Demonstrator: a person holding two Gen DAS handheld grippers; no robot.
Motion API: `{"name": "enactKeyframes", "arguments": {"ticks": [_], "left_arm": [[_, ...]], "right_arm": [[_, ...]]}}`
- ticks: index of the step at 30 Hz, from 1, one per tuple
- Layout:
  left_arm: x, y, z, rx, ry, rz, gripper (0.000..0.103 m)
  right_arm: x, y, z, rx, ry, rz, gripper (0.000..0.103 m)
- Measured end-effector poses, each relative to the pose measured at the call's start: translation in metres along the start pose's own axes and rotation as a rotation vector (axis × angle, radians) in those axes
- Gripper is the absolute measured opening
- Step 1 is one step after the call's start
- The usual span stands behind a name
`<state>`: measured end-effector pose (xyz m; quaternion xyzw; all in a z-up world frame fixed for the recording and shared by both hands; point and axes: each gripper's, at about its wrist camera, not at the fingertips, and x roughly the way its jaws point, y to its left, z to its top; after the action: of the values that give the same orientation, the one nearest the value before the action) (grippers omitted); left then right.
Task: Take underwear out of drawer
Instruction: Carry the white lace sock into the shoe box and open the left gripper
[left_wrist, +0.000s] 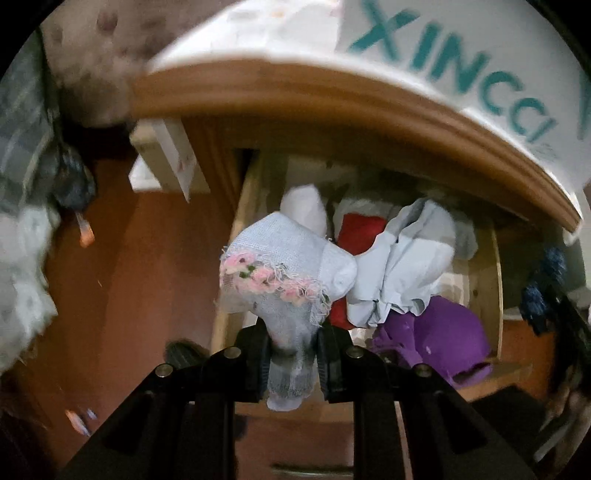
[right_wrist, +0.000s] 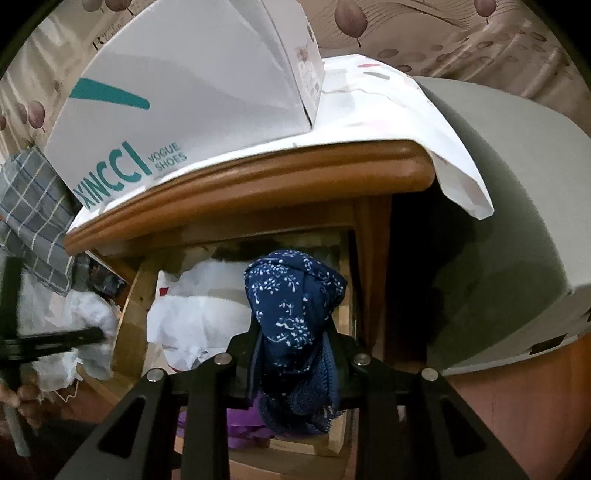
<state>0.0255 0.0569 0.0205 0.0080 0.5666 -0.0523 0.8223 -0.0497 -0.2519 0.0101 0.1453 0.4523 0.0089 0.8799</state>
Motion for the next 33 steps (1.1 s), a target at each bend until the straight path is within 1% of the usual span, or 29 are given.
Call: {"name": "enactKeyframes", "arguments": {"ticks": [1,3,5,8,12,15,16,19,21,23,24,27,29,31,33], "left_arm": [[-0.011,0.0,0.0,0.024,-0.022,0.02,0.018],[-0.025,0.003,0.001,0.057,-0.063,0.034,0.018],[-0.048,0.005,0.002,0.096,-0.113,0.063,0.018],[-0.076,0.009,0.007,0.137,-0.176,0.087,0.018],[-0.116,0.013,0.016,0.16,-0.253,0.087,0.018],[-0.152,0.009,0.028,0.184,-0.336,0.086,0.018],[-0.158,0.007,0.032,0.185,-0.353,0.08,0.018],[-0.188,-0.001,0.055,0.194,-0.414,0.049,0.019],[-0.2,-0.008,0.07,0.193,-0.444,0.035,0.019],[-0.21,-0.015,0.086,0.202,-0.461,0.001,0.019],[-0.214,-0.02,0.096,0.198,-0.473,-0.002,0.019],[-0.22,-0.03,0.125,0.206,-0.478,-0.053,0.019],[-0.216,-0.038,0.146,0.209,-0.459,-0.069,0.019],[-0.21,-0.045,0.16,0.206,-0.46,-0.061,0.019],[-0.197,-0.051,0.176,0.217,-0.432,-0.067,0.019]], "right_arm": [[0.002,0.001,0.0,-0.008,0.006,-0.011,0.027],[0.006,0.002,0.0,-0.016,0.015,-0.031,0.027],[0.009,0.003,-0.001,-0.017,0.019,-0.037,0.027],[0.012,0.006,0.0,-0.021,0.022,-0.039,0.027],[0.015,0.009,-0.001,-0.03,0.032,-0.037,0.027],[0.015,0.006,-0.001,-0.03,0.035,-0.036,0.027],[0.014,0.005,-0.002,-0.031,0.036,-0.037,0.027],[0.014,0.004,-0.002,-0.033,0.038,-0.035,0.027],[0.014,0.004,-0.003,-0.035,0.041,-0.041,0.027],[0.015,0.004,-0.003,-0.037,0.043,-0.041,0.027],[0.016,0.004,-0.003,-0.038,0.045,-0.044,0.027],[0.016,0.004,-0.003,-0.034,0.045,-0.041,0.027],[0.018,0.003,-0.003,-0.032,0.05,-0.043,0.027],[0.019,0.004,-0.003,-0.033,0.055,-0.038,0.027],[0.019,0.004,-0.003,-0.039,0.058,-0.04,0.027]]}}
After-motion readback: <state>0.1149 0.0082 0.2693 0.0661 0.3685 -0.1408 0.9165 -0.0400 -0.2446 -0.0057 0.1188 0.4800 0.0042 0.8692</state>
